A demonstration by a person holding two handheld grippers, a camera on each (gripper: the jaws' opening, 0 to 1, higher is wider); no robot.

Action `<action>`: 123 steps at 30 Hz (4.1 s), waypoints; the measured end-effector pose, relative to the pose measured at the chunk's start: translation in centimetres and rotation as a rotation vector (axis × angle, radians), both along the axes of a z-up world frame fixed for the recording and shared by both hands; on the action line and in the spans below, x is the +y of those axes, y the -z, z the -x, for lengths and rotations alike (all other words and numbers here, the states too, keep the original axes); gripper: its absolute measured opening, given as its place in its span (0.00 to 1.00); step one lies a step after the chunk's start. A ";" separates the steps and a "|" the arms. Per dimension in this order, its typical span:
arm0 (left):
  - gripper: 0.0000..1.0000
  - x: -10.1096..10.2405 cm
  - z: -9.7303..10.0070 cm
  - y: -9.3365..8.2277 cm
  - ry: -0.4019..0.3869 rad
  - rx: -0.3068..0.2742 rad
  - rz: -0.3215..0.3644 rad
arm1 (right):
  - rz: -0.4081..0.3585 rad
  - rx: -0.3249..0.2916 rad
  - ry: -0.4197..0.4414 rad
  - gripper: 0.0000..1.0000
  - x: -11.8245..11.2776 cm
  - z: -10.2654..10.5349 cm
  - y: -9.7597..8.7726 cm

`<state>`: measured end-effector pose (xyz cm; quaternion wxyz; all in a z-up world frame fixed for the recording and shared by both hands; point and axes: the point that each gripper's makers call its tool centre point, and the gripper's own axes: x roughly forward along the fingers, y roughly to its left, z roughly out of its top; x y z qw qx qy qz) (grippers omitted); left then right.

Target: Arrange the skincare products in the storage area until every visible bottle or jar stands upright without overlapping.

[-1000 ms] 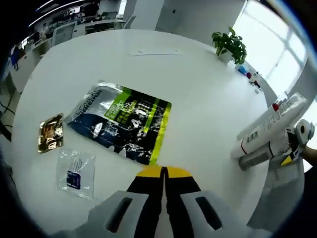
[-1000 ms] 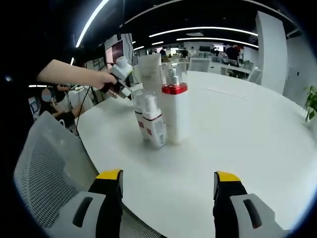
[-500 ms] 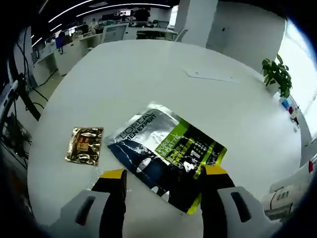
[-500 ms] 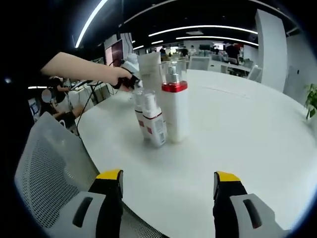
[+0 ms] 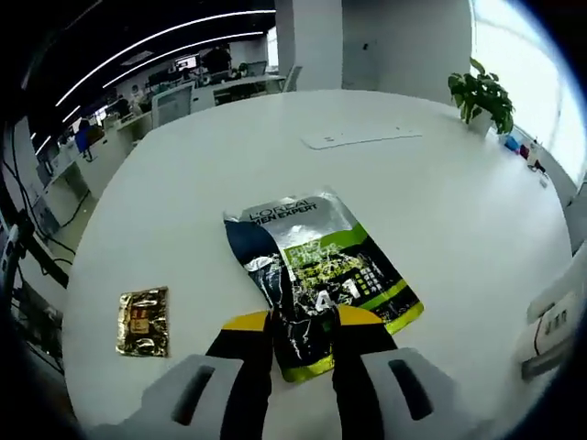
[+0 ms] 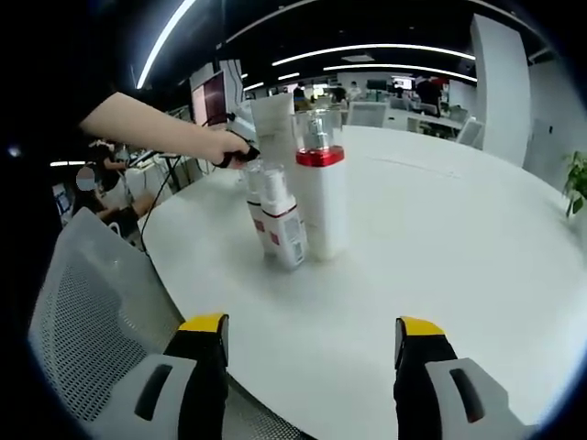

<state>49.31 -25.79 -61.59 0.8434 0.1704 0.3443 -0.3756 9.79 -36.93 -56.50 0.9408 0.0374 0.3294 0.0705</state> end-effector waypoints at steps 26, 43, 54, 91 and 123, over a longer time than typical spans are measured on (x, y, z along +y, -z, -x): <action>0.00 1.3 4.7 -10.8 -0.036 0.167 0.495 | 0.108 -0.034 -0.006 0.82 -0.7 -0.5 -1.5; 0.00 4.5 9.8 -18.0 0.011 0.163 0.672 | 0.048 -0.237 -0.113 0.86 5.8 -4.2 -9.1; 0.00 5.6 15.0 -24.7 0.117 0.117 0.790 | -0.177 -0.357 -0.186 0.86 12.9 -6.3 -13.8; 0.00 7.5 29.1 -34.9 0.281 0.276 1.217 | -1.401 -0.637 0.019 0.52 16.0 -9.3 -23.2; 0.14 7.7 32.8 -30.6 0.393 0.312 1.060 | -1.127 -0.723 -0.100 0.00 13.5 -6.5 -28.3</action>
